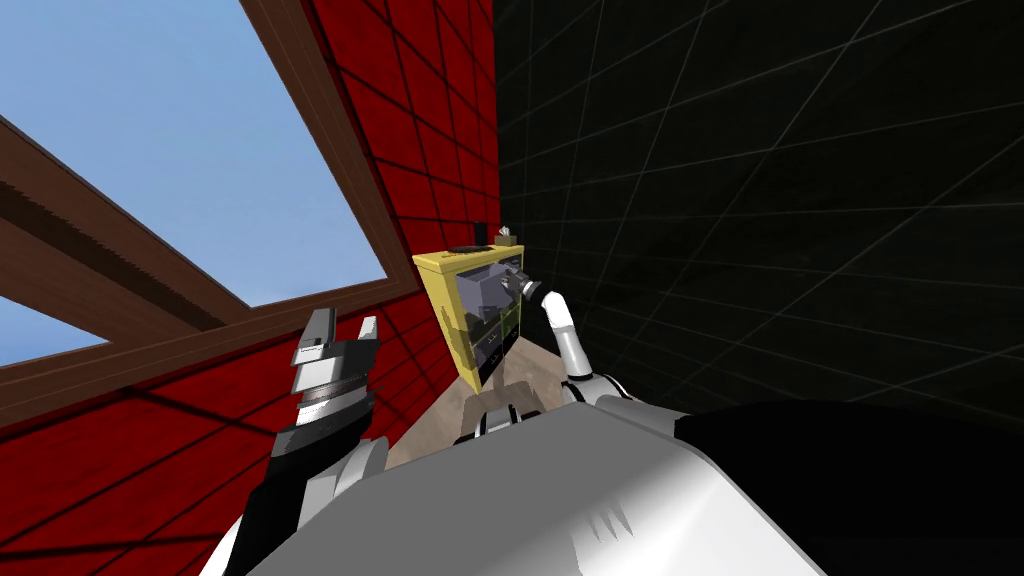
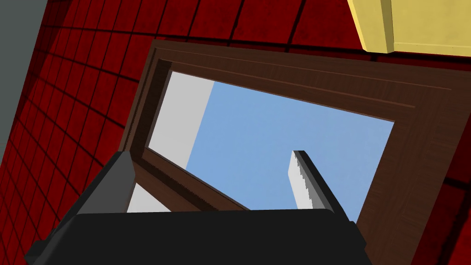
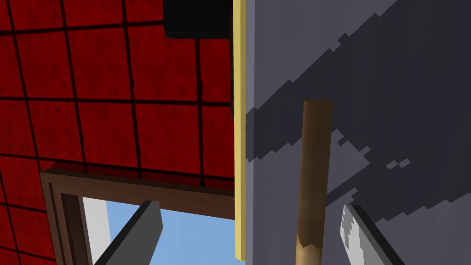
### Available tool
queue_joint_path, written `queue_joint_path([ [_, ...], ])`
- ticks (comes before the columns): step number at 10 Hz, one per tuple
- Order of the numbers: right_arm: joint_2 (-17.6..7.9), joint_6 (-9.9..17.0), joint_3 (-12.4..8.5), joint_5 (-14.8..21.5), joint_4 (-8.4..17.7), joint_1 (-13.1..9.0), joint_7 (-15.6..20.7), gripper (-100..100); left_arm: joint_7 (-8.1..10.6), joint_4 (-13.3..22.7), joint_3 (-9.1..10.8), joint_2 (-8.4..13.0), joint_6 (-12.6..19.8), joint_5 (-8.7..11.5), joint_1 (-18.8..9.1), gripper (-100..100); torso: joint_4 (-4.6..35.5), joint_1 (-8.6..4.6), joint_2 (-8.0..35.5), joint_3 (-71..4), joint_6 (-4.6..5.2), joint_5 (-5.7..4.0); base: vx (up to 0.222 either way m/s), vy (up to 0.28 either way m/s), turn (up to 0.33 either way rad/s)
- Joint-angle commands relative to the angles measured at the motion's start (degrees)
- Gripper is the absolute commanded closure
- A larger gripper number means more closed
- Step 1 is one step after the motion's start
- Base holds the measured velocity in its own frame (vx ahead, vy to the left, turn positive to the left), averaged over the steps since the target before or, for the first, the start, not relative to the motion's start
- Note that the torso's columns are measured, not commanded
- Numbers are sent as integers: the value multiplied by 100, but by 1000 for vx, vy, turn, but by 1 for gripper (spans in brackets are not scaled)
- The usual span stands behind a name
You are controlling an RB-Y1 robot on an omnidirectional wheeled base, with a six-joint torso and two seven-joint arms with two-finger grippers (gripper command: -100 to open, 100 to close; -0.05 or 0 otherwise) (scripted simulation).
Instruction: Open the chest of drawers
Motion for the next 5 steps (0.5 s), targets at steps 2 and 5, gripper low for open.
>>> queue_joint_path([
  [2,-156,-290,-141,113,59,-415,-390,-100,0,0,0,0,0,0,0,0,6,-26,29,20,7,-9,-3,48,-76],
  [5,-178,-353,-144,116,127,-440,-423,0,0,1,1,1,0,0,-1,0,26,-33,45,30,10,-10,-4,17,-13],
])
